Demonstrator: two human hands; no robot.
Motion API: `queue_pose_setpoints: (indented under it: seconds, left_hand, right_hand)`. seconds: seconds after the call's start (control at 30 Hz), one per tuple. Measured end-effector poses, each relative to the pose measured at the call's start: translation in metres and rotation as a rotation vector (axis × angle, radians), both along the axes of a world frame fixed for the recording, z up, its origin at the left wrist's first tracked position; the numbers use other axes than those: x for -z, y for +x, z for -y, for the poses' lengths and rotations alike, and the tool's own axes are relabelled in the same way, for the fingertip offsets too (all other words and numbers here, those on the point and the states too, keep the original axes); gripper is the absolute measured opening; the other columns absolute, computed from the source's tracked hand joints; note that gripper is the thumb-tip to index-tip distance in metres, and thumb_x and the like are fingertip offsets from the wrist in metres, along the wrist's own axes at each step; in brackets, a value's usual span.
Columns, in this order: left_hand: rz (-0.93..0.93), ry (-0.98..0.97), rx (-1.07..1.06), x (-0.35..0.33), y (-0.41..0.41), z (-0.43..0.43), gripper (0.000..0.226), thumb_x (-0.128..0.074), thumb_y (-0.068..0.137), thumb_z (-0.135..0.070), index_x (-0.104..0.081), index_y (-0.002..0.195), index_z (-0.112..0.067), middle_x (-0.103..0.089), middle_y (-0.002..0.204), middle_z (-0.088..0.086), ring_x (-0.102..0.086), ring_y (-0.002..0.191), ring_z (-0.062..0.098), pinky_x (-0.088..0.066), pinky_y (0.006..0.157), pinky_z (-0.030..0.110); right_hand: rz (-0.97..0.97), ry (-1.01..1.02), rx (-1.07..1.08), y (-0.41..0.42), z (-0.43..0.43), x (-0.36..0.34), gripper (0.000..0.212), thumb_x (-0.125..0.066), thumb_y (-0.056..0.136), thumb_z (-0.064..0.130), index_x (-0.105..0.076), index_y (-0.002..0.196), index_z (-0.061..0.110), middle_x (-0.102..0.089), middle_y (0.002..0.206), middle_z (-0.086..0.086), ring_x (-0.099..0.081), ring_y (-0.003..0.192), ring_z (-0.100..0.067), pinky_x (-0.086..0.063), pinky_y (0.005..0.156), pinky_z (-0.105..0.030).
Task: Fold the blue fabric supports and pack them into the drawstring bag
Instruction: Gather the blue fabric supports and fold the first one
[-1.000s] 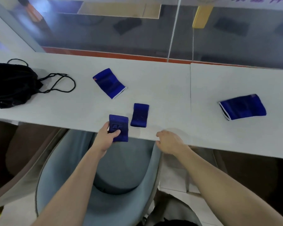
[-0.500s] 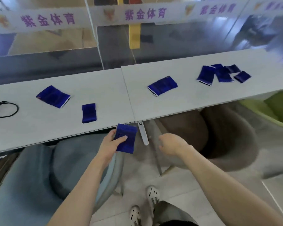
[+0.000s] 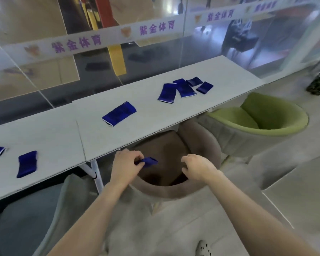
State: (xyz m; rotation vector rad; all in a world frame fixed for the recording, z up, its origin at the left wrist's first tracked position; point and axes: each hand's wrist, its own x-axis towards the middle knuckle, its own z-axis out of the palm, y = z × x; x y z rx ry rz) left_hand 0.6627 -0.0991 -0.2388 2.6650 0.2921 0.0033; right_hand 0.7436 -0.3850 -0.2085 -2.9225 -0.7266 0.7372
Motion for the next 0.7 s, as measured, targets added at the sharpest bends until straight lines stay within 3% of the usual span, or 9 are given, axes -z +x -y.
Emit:
queue_pose_setpoints:
  seconds: [0.07, 0.27, 0.4, 0.6, 0.7]
  left_hand:
    - [0.020, 0.095, 0.003, -0.002, 0.020, 0.039, 0.011, -0.084, 0.088, -0.039, -0.077, 0.097, -0.040, -0.070, 0.083, -0.017, -0.064, 0.088, 0.015, -0.053, 0.094, 0.043]
    - [-0.054, 0.215, -0.029, 0.000, 0.064, 0.104, 0.010, -0.083, 0.088, -0.034, -0.074, 0.094, -0.034, -0.065, 0.078, -0.013, -0.063, 0.081, 0.018, -0.047, 0.083, 0.039]
    - [-0.075, 0.217, -0.041, -0.002, 0.103, 0.119, 0.010, -0.079, 0.087, -0.029, -0.070, 0.090, -0.030, -0.062, 0.080, -0.011, -0.063, 0.080, 0.019, -0.049, 0.071, 0.035]
    - [-0.099, 0.288, -0.002, 0.014, 0.215, 0.116, 0.009, -0.076, 0.090, -0.027, -0.069, 0.085, -0.028, -0.064, 0.080, -0.009, -0.063, 0.074, 0.018, -0.055, 0.067, 0.035]
    - [-0.136, 0.304, 0.016, 0.020, 0.264, 0.116, 0.008, -0.074, 0.090, -0.026, -0.068, 0.085, -0.028, -0.064, 0.079, -0.007, -0.064, 0.074, 0.020, -0.055, 0.065, 0.036]
  right_hand:
    - [-0.003, 0.011, -0.009, 0.027, 0.035, 0.002, 0.037, -0.055, 0.104, 0.037, -0.065, 0.133, 0.017, -0.064, 0.124, -0.004, -0.067, 0.117, -0.031, -0.058, 0.097, -0.046]
    - [-0.022, 0.000, -0.075, 0.107, 0.109, 0.002, 0.033, -0.053, 0.103, 0.033, -0.066, 0.127, 0.015, -0.065, 0.121, -0.005, -0.068, 0.112, -0.032, -0.059, 0.092, -0.045]
    - [-0.025, -0.001, -0.129, 0.168, 0.118, 0.012, 0.035, -0.054, 0.104, 0.036, -0.065, 0.131, 0.015, -0.064, 0.125, -0.007, -0.067, 0.116, -0.033, -0.058, 0.095, -0.046]
    - [0.004, -0.014, -0.141, 0.263, 0.117, 0.028, 0.028, -0.052, 0.105, 0.035, -0.065, 0.116, 0.014, -0.063, 0.118, -0.008, -0.068, 0.111, -0.034, -0.056, 0.091, -0.045]
    - [-0.023, -0.026, -0.143, 0.304, 0.117, 0.038, 0.033, -0.052, 0.103, 0.036, -0.068, 0.125, 0.017, -0.065, 0.122, -0.007, -0.068, 0.113, -0.033, -0.057, 0.094, -0.046]
